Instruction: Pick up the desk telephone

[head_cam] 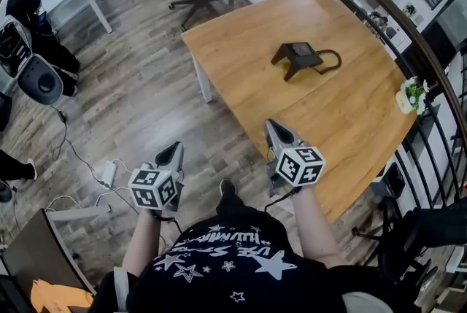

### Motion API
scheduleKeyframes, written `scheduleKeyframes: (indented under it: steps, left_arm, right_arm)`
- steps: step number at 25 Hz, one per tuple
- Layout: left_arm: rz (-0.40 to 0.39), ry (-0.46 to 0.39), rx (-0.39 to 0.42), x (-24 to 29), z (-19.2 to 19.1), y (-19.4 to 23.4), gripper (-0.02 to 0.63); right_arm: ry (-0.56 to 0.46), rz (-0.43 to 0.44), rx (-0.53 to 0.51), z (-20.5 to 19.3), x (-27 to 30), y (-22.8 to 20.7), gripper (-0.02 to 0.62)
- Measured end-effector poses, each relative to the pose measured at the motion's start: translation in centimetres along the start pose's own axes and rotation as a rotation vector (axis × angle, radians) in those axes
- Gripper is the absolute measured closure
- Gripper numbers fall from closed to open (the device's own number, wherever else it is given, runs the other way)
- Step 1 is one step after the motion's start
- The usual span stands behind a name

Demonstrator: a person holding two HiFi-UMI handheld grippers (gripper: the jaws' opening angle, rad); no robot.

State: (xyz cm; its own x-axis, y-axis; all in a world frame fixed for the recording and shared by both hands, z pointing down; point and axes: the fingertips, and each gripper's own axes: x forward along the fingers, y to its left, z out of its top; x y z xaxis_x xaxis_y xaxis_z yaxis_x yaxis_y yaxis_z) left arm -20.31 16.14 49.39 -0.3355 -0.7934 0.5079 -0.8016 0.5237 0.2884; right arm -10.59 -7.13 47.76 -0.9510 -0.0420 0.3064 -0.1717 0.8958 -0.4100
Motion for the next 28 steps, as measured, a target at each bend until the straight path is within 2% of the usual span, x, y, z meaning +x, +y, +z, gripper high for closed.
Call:
scheduleKeyframes:
  steps: [10, 16, 20, 25, 28]
  left_arm:
    - [-0.033, 0.016, 0.040, 6.7, 4.1, -1.6, 0.604]
    - [-0.058, -0.001, 0.048, 10.3, 6.9, -2.7, 0.604]
    - [-0.112, 0.011, 0.085, 12.5, 8.0, -4.8, 0.604]
    - [-0.206, 0.049, 0.076, 16.0, 8.9, -7.7, 0.604]
    - [-0.238, 0.082, 0.122, 19.3, 9.3, -8.6, 0.604]
  right_arm:
    - [-0.037, -0.045, 0.046, 3.1, 1.8, -6.7, 0.595]
    - [-0.076, -0.057, 0.059, 5.4, 2.2, -9.7, 0.595]
    - [-0.097, -0.090, 0.088, 5.4, 1.3, -11.3, 0.595]
    - [-0.136, -0.154, 0.132, 5.5, 0.1, -13.3, 0.595]
    - [-0.171, -0.221, 0.151, 5.5, -0.7, -15.3, 0.595]
